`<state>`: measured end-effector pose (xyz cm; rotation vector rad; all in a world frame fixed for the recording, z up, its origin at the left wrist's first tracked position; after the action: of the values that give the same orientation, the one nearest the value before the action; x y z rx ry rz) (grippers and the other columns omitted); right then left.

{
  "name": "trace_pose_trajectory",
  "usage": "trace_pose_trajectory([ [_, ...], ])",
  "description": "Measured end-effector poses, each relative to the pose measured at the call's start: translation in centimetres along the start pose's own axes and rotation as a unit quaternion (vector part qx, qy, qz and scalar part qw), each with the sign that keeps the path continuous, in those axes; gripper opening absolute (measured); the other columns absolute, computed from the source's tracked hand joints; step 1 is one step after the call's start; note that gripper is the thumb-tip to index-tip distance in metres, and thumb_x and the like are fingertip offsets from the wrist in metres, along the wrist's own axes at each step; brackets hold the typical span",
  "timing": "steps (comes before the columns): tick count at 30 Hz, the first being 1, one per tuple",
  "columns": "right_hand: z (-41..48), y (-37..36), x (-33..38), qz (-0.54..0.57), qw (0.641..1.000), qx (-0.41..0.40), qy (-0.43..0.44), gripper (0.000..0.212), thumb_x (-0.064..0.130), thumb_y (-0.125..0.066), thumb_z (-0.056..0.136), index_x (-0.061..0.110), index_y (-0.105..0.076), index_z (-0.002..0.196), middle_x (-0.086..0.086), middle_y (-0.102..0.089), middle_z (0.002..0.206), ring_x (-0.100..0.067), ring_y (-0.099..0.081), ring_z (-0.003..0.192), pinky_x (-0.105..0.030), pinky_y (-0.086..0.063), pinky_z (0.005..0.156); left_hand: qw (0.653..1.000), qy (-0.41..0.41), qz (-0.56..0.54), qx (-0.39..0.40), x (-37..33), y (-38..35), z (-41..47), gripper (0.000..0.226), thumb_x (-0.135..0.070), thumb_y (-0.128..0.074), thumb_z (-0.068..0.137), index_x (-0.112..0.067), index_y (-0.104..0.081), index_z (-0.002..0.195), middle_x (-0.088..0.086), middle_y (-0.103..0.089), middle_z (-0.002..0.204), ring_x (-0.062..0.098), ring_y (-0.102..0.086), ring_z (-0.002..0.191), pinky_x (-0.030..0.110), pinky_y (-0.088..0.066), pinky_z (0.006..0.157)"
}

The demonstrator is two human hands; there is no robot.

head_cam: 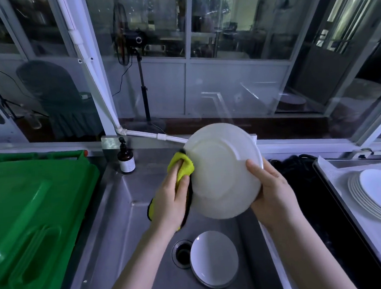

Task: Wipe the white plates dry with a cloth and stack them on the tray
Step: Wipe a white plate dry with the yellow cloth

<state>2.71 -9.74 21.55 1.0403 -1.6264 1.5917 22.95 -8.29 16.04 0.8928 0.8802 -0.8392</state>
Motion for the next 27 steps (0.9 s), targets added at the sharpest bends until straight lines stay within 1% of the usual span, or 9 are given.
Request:
trace_pose_trajectory([
  [1,0.3,0.1,0.4,0.013,1.000,-0.008,0.004,0.032,0.019,-0.061,0.086,0.014,-0.074,0.115,-0.017,-0.073,0.115,-0.029,-0.070,0.103,-0.040,-0.058,0.087,1.000,0.005,-0.017,-0.002,0.5,-0.3,-1.3,0.041,-0.040,-0.042,0.095,-0.051,-0.038,0.135,-0.051,-0.043,0.125,-0.023,-0.042,0.119,0.002,-0.032,0.093],
  [3,1.0,0.0,0.8,0.035,0.999,-0.024,0.007,0.034,0.017,-0.055,0.095,0.014,-0.065,0.127,-0.016,-0.070,0.122,-0.032,-0.066,0.115,-0.047,-0.053,0.099,0.999,0.012,-0.041,0.009,0.5,-1.6,-3.6,0.039,-0.041,-0.044,0.095,-0.055,-0.037,0.131,-0.038,-0.045,0.135,-0.013,-0.044,0.126,0.006,-0.032,0.100],
  [7,1.8,-0.3,0.1,0.066,0.996,-0.064,-0.008,0.033,0.014,-0.049,0.101,0.012,-0.060,0.133,-0.018,-0.068,0.125,-0.037,-0.061,0.122,-0.054,-0.045,0.107,0.994,-0.105,0.015,0.018,-2.3,-4.2,-6.1,0.039,-0.032,-0.045,0.099,-0.041,-0.044,0.137,-0.022,-0.043,0.142,0.003,-0.039,0.135,0.013,-0.028,0.110],
  [11,1.9,0.2,0.1,0.073,0.993,-0.085,-0.025,0.032,0.016,-0.049,0.102,0.014,-0.060,0.132,-0.017,-0.068,0.126,-0.036,-0.061,0.122,-0.055,-0.045,0.107,0.997,-0.073,0.009,0.035,-1.0,-4.2,-5.5,0.043,-0.029,-0.047,0.099,-0.039,-0.033,0.139,-0.034,-0.030,0.145,-0.006,-0.031,0.139,0.015,-0.026,0.112],
  [14,2.1,0.8,0.5,0.096,0.991,-0.086,-0.018,0.034,0.018,-0.048,0.102,0.014,-0.058,0.134,-0.018,-0.067,0.127,-0.035,-0.062,0.120,-0.054,-0.046,0.106,0.996,-0.083,0.025,0.013,-0.7,-3.5,-5.3,0.036,-0.026,-0.046,0.099,-0.042,-0.040,0.131,-0.045,-0.036,0.134,-0.014,-0.037,0.128,0.012,-0.032,0.104],
  [16,2.2,0.5,0.6,0.109,0.991,-0.080,-0.013,0.032,0.018,-0.048,0.102,0.014,-0.060,0.132,-0.018,-0.068,0.126,-0.032,-0.068,0.111,-0.052,-0.050,0.101,0.983,-0.167,0.073,0.030,-2.4,-4.3,-6.2,0.031,-0.030,-0.040,0.103,-0.035,-0.041,0.134,-0.026,-0.045,0.134,0.004,-0.044,0.126,0.027,-0.038,0.105],
  [19,1.9,-0.4,-0.5,0.114,0.989,-0.087,-0.020,0.028,0.015,-0.051,0.100,0.013,-0.063,0.126,-0.022,-0.069,0.121,-0.035,-0.068,0.105,-0.053,-0.053,0.097,0.943,-0.275,0.177,0.058,-4.3,-6.3,-6.9,0.038,-0.032,-0.032,0.106,-0.023,-0.039,0.143,-0.007,-0.044,0.145,0.019,-0.038,0.137,0.045,-0.029,0.114],
  [23,1.3,-1.0,-2.5,0.117,0.988,-0.081,-0.065,0.024,0.011,-0.051,0.101,0.008,-0.067,0.118,-0.025,-0.070,0.114,-0.035,-0.070,0.096,-0.048,-0.055,0.092,0.940,-0.272,0.198,0.055,-5.8,-5.7,-4.8,0.039,-0.026,-0.036,0.102,-0.019,-0.044,0.140,-0.004,-0.048,0.144,0.020,-0.038,0.139,0.045,-0.029,0.113],
  [27,1.4,-0.6,-2.0,0.105,0.990,-0.071,-0.064,0.030,0.010,-0.049,0.101,0.007,-0.061,0.128,-0.026,-0.067,0.121,-0.039,-0.066,0.106,-0.051,-0.052,0.096,0.953,-0.246,0.170,0.058,-4.0,-4.8,-5.0,0.040,-0.025,-0.040,0.102,-0.013,-0.049,0.139,0.002,-0.050,0.145,0.024,-0.041,0.139,0.047,-0.036,0.110],
])
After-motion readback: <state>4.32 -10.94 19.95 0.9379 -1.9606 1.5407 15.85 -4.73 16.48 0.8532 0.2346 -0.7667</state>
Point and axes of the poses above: each hand's wrist, its own z-axis towards the middle knuckle, its own y-axis out of the back of the hand, x = y × z, the point moved 6 cm from there along z, towards the middle knuckle
